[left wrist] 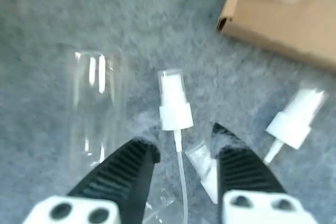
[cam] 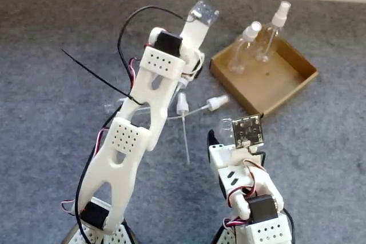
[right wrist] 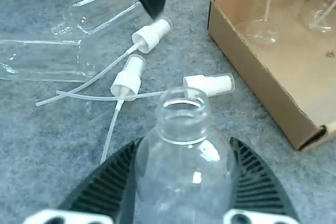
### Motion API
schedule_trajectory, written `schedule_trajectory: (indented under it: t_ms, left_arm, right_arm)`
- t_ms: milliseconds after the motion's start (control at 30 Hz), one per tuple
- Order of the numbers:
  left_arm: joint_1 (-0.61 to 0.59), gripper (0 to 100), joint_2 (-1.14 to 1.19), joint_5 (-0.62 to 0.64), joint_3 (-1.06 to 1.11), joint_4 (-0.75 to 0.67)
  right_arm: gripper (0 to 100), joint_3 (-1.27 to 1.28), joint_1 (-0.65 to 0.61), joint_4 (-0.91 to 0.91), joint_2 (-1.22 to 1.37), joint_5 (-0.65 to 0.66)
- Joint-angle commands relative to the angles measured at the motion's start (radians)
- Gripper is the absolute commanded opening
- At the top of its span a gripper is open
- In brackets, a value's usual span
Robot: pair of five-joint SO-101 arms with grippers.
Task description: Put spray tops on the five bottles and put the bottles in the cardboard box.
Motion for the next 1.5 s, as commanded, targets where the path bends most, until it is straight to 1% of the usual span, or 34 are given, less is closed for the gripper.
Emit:
schedule_trajectory:
  t_ms: [0,167,433,700,833,1000,1167,1267,1300,1467]
  left_arm:
    - [-0.056,20,0.042,-0.034,-0.007,0.000]
    - [-0.096,19,0.082,-0.034,-0.004,-0.061]
    - [-0.068,18,0.147,-0.035,-0.007,-0.164]
    - [-0.044,18,0.157,-0.035,-0.001,-0.172]
    - [-0.045,18,0.159,-0.035,0.001,-0.210]
    - [-0.030,18,0.159,-0.035,0.005,-0.204]
    - [-0.025,18,0.157,-0.035,0.085,-0.212]
    - [-0.024,18,0.157,-0.035,0.079,-0.212]
    - [-0.025,17,0.156,-0.035,0.071,-0.212]
    - [-0.030,8,0.156,-0.037,0.053,-0.212]
  right_arm:
    - [17.0,0.035,-0.012,-0.024,-0.015,-0.002]
    - [17.0,0.035,-0.012,-0.024,-0.015,-0.002]
    - [17.0,0.035,-0.012,-0.024,-0.015,-0.002]
    - [17.0,0.035,-0.012,-0.024,-0.015,-0.002]
    - [17.0,0.035,-0.012,-0.024,-0.015,-0.002]
    - [17.0,0.035,-0.012,-0.024,-0.015,-0.002]
    - [17.0,0.035,-0.012,-0.024,-0.015,-0.002]
    - [17.0,0.035,-0.012,-0.024,-0.015,-0.002]
    - [17.0,0.035,-0.012,-0.024,-0.015,-0.002]
    - [17.0,0.035,-0.012,-0.024,-0.015,-0.002]
